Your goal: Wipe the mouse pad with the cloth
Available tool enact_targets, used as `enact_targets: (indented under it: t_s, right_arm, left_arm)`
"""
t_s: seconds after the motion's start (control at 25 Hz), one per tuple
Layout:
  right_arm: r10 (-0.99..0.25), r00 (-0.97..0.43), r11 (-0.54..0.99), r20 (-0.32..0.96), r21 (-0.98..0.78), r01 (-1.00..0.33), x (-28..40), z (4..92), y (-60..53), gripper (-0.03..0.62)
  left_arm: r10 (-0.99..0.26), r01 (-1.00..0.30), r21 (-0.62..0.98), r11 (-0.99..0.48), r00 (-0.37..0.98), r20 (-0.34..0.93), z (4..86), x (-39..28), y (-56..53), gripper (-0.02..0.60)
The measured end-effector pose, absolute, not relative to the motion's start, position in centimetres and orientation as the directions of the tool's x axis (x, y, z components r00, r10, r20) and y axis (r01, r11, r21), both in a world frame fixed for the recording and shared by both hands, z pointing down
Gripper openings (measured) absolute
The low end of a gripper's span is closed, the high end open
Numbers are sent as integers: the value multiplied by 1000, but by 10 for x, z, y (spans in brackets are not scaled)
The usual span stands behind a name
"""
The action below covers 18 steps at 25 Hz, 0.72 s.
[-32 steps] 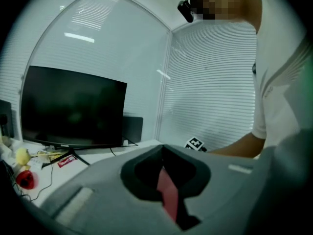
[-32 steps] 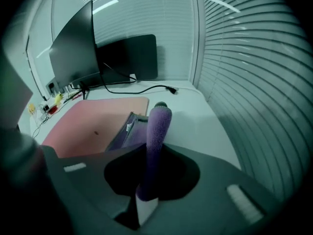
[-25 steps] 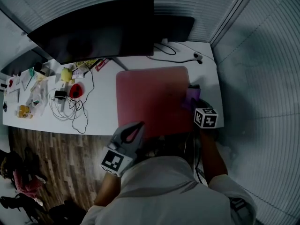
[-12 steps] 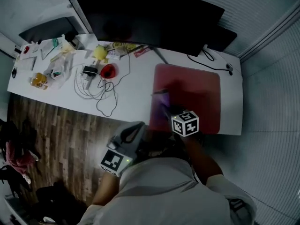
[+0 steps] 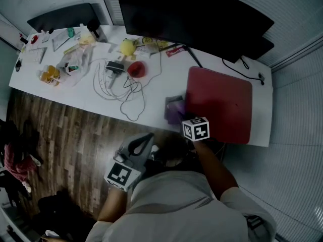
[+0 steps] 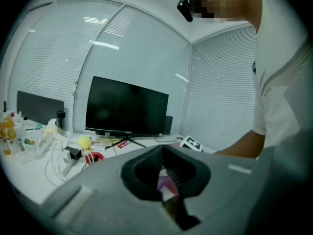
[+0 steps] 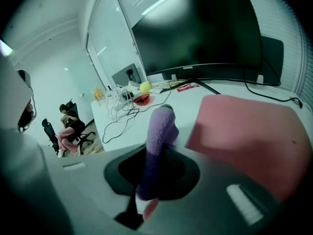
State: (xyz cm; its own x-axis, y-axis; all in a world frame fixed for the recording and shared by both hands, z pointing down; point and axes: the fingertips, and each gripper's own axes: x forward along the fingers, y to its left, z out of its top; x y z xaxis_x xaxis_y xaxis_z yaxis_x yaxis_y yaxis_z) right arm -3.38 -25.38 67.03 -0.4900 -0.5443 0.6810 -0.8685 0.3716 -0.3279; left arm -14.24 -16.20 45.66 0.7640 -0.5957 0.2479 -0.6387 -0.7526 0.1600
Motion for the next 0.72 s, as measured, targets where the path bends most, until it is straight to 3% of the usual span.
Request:
enact_targets:
  t_s: [0.24,0.72]
  right_arm:
    - [-601,-396,240,694,-317,-918,48,681,-243,45]
    - [-652,-239,39,720,-283,-958,290,697,-182,46]
  left_arm:
    - [-538,-585,160,-795,803,257,460,-93,-159,3]
    - [-457,-500,144,-854,853,252,452,102,-120,3]
